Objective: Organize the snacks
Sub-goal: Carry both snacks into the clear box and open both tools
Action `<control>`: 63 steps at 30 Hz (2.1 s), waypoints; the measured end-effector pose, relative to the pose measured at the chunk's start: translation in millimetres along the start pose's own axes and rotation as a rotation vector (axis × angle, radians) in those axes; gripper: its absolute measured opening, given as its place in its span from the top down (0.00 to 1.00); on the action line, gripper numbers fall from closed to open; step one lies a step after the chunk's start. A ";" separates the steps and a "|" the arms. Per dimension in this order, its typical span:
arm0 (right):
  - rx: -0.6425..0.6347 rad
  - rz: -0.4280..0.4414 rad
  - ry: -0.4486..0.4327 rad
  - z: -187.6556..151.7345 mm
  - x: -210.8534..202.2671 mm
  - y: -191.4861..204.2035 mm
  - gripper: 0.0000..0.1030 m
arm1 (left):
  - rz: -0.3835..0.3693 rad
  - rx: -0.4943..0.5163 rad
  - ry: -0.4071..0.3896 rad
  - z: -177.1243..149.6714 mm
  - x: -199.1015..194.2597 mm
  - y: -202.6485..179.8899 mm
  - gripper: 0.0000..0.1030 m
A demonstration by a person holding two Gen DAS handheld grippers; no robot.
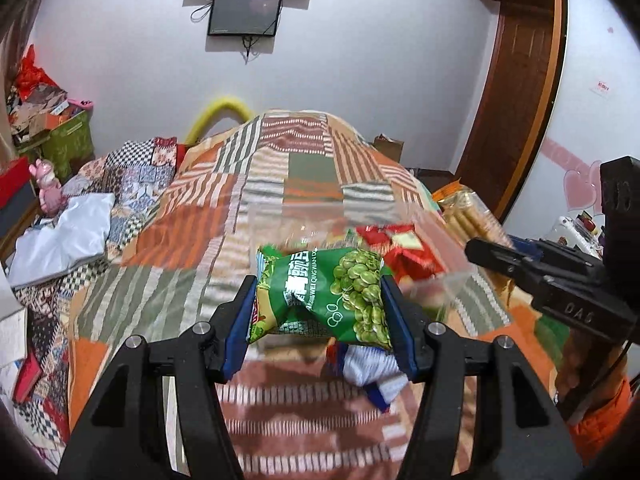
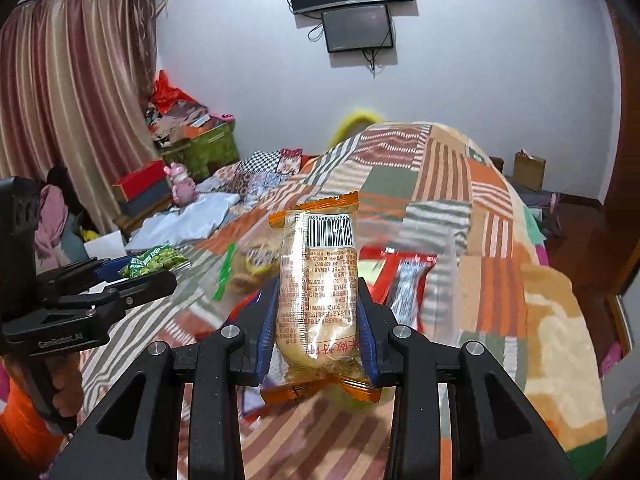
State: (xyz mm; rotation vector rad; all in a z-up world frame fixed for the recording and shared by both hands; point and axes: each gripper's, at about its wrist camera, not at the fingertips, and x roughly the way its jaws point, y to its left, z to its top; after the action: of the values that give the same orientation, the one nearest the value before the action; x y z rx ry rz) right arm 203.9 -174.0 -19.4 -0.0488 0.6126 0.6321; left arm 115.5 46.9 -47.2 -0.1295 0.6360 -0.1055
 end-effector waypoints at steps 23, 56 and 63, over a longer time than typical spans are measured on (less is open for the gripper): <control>-0.026 0.003 0.094 28.1 82.2 -20.4 0.69 | 0.049 -0.016 0.140 57.1 111.1 9.4 0.43; -0.032 -0.027 0.106 26.9 81.1 -26.3 0.47 | 0.080 -0.009 0.128 48.6 110.4 2.4 0.26; -0.041 -0.035 0.071 22.9 51.2 -20.0 0.47 | 0.062 0.003 0.081 42.5 72.8 -8.9 0.20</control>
State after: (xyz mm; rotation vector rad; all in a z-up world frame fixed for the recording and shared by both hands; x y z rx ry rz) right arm 259.8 -157.4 -31.5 -0.1210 0.6659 0.6107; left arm 198.6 31.9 -54.6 -0.1027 0.7198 -0.0520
